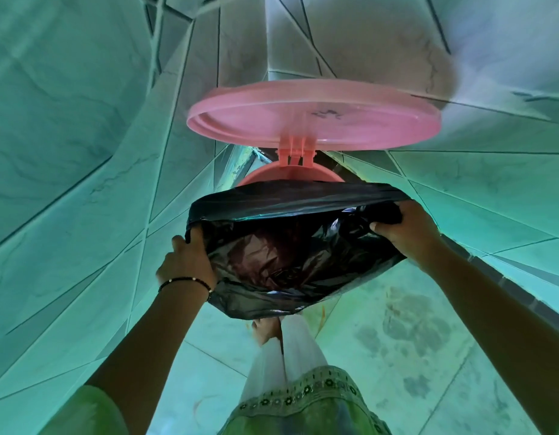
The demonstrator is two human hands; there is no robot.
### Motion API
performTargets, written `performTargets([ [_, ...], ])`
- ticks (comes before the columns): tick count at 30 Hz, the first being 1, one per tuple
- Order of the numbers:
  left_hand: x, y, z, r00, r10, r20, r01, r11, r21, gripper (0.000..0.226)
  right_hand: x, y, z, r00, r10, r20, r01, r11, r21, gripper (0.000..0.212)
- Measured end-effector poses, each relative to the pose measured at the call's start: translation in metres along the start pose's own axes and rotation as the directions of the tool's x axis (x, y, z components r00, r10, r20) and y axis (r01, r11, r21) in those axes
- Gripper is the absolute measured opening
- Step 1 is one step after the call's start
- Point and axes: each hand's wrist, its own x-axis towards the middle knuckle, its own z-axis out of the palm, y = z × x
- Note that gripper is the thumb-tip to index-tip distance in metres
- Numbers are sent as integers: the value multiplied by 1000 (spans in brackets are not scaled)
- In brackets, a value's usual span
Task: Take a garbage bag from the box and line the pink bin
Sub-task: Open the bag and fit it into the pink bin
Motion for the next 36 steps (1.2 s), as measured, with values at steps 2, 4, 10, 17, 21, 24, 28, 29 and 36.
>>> performTargets([
  [2,11,-1,7,1000,-11,20,12,998,-64,79,9,0,4,1000,-19,6,20,999,-50,11],
  [4,23,-2,14,1000,-15,-7,14,988,-156,74,18,0,10,999,-29,32,32,994,-101,13],
  [10,57,3,24,974,-70,-215,-54,852,-521,41,45,-8,27,998,-44,-46,45,999,15,28],
  [17,79,13,34,949,-137,-285,-138,632,-763,45,77,-9,36,971,141,-194,-85,959,272,50],
  [21,91,23,32,961,-169,-217,-77,592,-802,45,96,-18,34,971,173,-164,-122,953,278,46],
  [24,97,25,29,948,-159,-276,-134,586,-799,46,108,-24,37,966,188,-178,-123,939,321,51],
  [28,97,26,22,911,-145,-385,-228,601,-766,31,117,-26,38,966,238,-105,-181,905,386,53],
  [29,99,27,22,922,-152,-356,-180,647,-741,28,118,-22,39,965,256,-65,-217,908,359,52],
  [36,115,24,18,986,-128,-111,6,681,-732,32,113,-7,49,943,321,82,-326,944,47,57],
])
